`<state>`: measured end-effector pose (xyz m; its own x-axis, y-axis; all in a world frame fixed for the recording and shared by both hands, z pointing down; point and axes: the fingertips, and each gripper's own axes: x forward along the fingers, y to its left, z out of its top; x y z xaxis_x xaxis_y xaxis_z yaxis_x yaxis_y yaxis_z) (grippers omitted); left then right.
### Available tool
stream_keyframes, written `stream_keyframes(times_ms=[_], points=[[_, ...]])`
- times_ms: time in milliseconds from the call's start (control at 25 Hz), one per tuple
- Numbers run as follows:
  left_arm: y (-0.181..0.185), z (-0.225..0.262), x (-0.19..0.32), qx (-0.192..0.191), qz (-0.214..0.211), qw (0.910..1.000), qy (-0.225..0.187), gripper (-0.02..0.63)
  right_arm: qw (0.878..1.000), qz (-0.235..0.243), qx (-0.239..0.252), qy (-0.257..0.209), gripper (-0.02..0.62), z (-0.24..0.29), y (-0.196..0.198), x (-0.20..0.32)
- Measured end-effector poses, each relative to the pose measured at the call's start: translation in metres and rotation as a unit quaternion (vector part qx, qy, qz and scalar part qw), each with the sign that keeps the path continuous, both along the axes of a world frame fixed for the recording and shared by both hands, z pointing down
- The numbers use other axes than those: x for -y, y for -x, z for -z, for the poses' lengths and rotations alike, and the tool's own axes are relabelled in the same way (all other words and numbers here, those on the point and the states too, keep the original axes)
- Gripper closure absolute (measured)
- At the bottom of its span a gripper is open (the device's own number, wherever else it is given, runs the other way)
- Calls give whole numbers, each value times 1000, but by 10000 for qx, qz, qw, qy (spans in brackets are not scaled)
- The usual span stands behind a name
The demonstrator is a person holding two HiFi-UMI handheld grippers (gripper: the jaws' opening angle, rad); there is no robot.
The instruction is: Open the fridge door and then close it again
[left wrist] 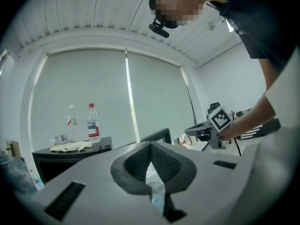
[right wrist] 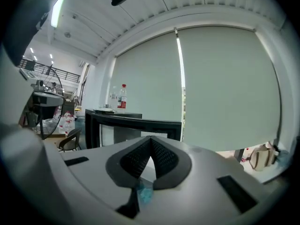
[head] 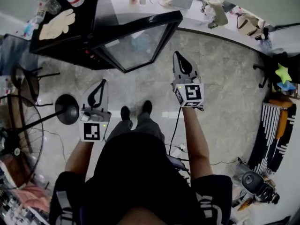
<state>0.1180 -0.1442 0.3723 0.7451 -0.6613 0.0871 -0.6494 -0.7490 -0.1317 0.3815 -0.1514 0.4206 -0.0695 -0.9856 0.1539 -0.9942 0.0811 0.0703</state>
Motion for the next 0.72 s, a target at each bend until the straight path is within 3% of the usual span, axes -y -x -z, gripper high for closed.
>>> stream_keyframes(times_ms=[720], points=[[28,10,13,-284,520,9977,-325,583,9973,-601,-430,-48,577,36,57,-84]])
